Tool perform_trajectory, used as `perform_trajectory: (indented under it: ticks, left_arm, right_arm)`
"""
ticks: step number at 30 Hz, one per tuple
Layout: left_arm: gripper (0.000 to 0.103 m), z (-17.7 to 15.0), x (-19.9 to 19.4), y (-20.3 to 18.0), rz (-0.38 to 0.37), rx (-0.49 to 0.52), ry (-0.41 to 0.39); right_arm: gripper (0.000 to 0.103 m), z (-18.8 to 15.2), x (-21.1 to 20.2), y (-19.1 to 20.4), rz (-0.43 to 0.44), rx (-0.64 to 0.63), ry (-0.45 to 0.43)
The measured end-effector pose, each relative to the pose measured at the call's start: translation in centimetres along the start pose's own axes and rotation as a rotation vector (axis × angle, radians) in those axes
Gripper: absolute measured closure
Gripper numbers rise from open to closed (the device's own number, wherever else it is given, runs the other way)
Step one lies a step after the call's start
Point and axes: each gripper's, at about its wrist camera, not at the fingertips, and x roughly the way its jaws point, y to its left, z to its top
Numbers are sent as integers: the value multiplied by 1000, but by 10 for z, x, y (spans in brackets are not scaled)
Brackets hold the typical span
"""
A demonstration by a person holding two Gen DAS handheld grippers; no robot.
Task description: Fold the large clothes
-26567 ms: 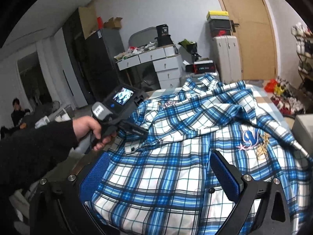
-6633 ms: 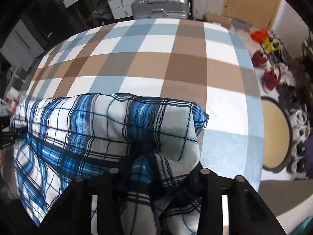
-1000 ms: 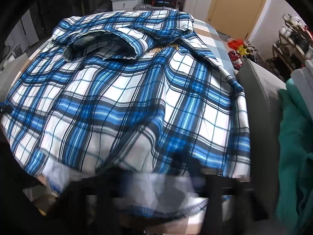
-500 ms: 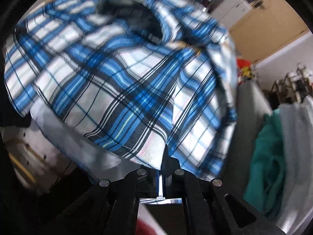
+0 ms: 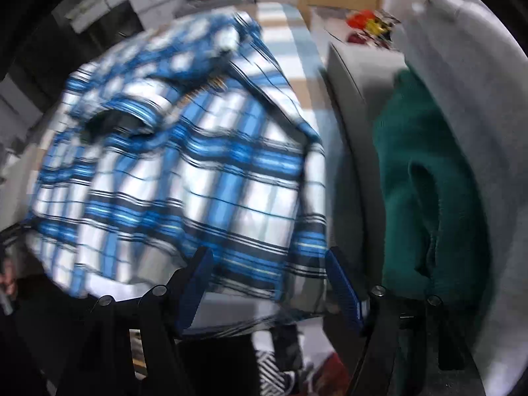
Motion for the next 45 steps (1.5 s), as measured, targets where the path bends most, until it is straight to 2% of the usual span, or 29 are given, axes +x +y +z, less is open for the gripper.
perform_trajectory:
  ticks: [2, 7, 9, 11, 12, 13, 14, 16, 17, 20, 21, 22, 26, 29, 32, 33, 34, 36, 41, 42, 43, 44, 45]
  left_arm:
    - [78, 0, 0, 1, -7, -7, 0]
    - [78, 0, 0, 2, 2, 3, 0]
    - [78, 0, 0, 0, 6, 6, 0]
    - [78, 0, 0, 0, 3, 5, 0]
    - [78, 0, 0, 0, 2, 4, 1]
    - [78, 0, 0, 1, -2, 1, 1]
    - [78, 0, 0, 2, -5, -2, 1]
    - [78, -1, 0, 2, -8, -3, 1]
    - [78, -1, 0, 2, -7, -2, 1]
    - [78, -1, -1, 2, -3, 0, 0]
    - [78, -1, -1, 2, -3, 0, 0]
    - [78, -1, -1, 1, -3, 1, 0]
    - [78, -1, -1, 0, 3, 5, 0]
    - [78, -1, 0, -1, 7, 9, 0]
    - [78, 0, 0, -1, 2, 4, 1]
    - [78, 0, 0, 0, -6, -3, 2]
    - [77, 1, 0, 3, -20, -17, 3]
    - [77, 0, -1, 10, -42, -51, 5]
    - [77, -2, -3, 21, -81, -80, 14]
    - [77, -2, -3, 20, -77, -75, 16]
    - [77, -2, -4, 18, -70, -67, 16]
    - [78, -3, -4, 16, -69, -59, 17]
    - [84, -3, -2, 14, -70, -45, 23]
  right_arm:
    - [31, 0, 7, 5, -29, -15, 4]
    - [31, -5, 31, 17, -208, -103, 55]
    - [29, -4, 29, 15, -202, -95, 50]
    - [33, -2, 32, 12, -163, -68, 74]
    - [45, -1, 32, 9, -104, -40, 89]
    - [64, 1, 32, 6, -39, -14, 102]
    - [73, 2, 32, 3, 1, 5, 110]
    - [102, 3, 26, -2, -14, 20, 85]
    - [102, 4, 24, -4, 4, 30, 72]
    - [102, 9, 6, -15, 157, 106, -5]
    - [102, 9, 0, -16, 241, 121, -35]
    - [102, 8, -3, -15, 274, 117, -46]
    - [99, 6, 16, -15, 258, 142, -11]
    - [96, -2, 24, -16, 200, 157, -6]
    - [72, -3, 27, -14, 158, 140, 4]
    - [60, -3, 30, -12, 120, 120, 10]
    - [53, -3, 32, -8, 66, 94, 17]
    - [48, -4, 34, -6, 1, 50, 33]
    - [46, -11, 29, -6, 28, 41, 28]
    - [58, -13, 26, -6, 23, 28, 10]
    - [92, -15, 24, -7, 42, 27, -7]
    - [99, -19, 21, -9, 82, 34, -9]
    - [101, -21, 18, -13, 121, 58, -21]
